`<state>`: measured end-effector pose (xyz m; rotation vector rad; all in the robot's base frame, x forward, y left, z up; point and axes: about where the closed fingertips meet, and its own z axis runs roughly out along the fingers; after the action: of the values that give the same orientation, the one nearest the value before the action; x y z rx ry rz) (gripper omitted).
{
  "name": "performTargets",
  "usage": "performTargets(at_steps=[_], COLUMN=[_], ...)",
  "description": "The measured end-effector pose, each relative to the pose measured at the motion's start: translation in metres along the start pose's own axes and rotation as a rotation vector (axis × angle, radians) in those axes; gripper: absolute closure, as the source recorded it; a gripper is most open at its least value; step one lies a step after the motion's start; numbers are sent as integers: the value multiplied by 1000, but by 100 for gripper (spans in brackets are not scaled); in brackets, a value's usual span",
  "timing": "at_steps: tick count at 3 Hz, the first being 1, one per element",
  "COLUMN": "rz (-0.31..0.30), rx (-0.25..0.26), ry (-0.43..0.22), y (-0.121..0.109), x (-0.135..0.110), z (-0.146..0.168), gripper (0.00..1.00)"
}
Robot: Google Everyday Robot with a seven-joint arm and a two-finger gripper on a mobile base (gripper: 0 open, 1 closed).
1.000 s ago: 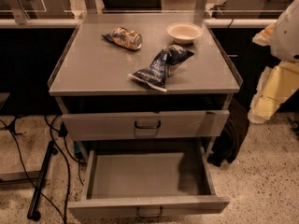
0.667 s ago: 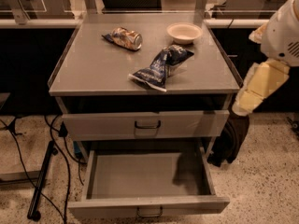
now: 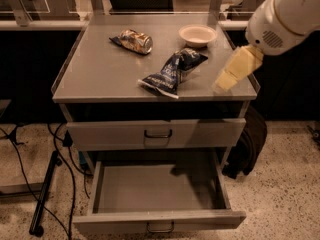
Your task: Place blue chip bag into middle drawer
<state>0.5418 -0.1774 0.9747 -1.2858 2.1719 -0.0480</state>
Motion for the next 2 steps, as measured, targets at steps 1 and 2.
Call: performTargets(at_steps=[1, 2], rz=[33, 33], rx=[-13, -13], ry=[-64, -64], y=[-19, -19], x=[-34, -34], z=[37, 37], gripper=[0, 0])
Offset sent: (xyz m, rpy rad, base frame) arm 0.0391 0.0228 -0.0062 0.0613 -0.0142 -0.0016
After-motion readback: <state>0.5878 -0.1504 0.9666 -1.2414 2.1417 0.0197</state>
